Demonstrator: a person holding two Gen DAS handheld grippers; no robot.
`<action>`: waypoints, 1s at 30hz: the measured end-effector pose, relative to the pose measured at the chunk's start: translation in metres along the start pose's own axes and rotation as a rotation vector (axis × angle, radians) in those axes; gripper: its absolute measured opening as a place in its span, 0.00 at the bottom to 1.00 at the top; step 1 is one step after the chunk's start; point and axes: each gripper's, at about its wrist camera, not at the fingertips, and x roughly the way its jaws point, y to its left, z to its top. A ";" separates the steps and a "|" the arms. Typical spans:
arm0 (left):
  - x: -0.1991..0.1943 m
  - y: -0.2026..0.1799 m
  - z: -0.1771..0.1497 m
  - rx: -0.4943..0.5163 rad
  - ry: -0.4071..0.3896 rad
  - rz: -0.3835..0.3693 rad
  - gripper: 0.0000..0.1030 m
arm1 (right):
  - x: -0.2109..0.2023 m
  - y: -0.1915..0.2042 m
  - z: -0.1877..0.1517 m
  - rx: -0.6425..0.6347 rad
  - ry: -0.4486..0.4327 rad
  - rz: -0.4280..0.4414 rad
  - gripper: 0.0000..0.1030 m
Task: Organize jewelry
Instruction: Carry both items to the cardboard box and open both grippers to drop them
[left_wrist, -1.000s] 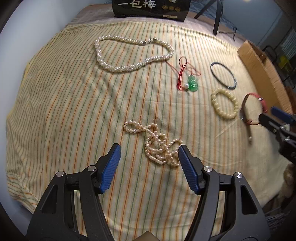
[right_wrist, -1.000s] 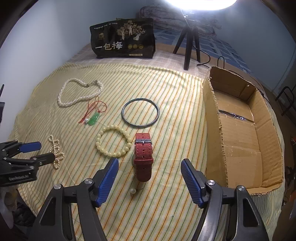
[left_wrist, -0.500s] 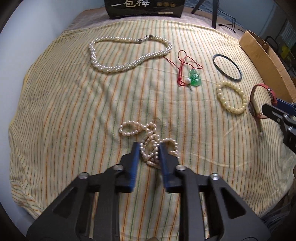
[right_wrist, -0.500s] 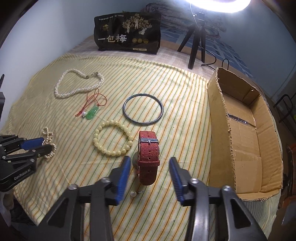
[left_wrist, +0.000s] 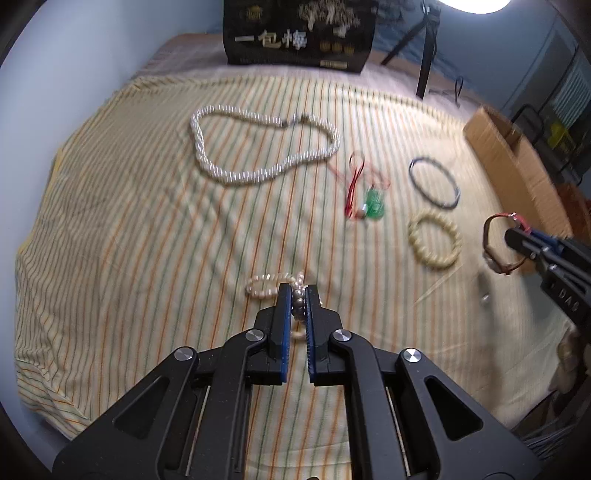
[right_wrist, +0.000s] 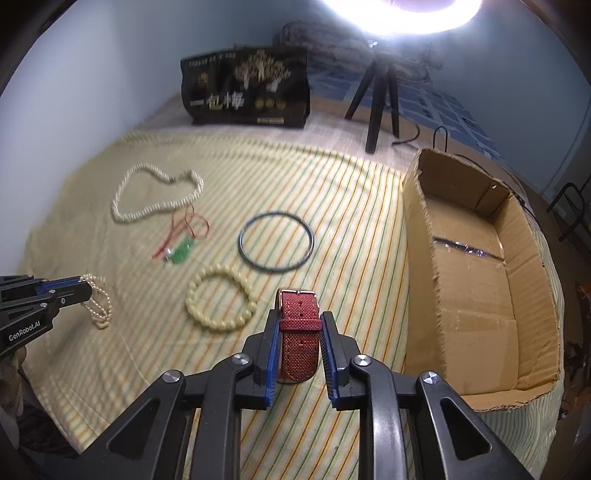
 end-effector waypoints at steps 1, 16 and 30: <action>-0.005 0.001 0.003 -0.008 -0.012 -0.011 0.04 | -0.004 -0.001 0.002 0.006 -0.013 0.004 0.19; -0.065 -0.023 0.036 -0.004 -0.180 -0.098 0.04 | -0.039 -0.015 0.017 0.036 -0.118 0.023 0.19; -0.081 -0.098 0.061 0.071 -0.247 -0.198 0.04 | -0.062 -0.077 0.020 0.137 -0.170 -0.038 0.19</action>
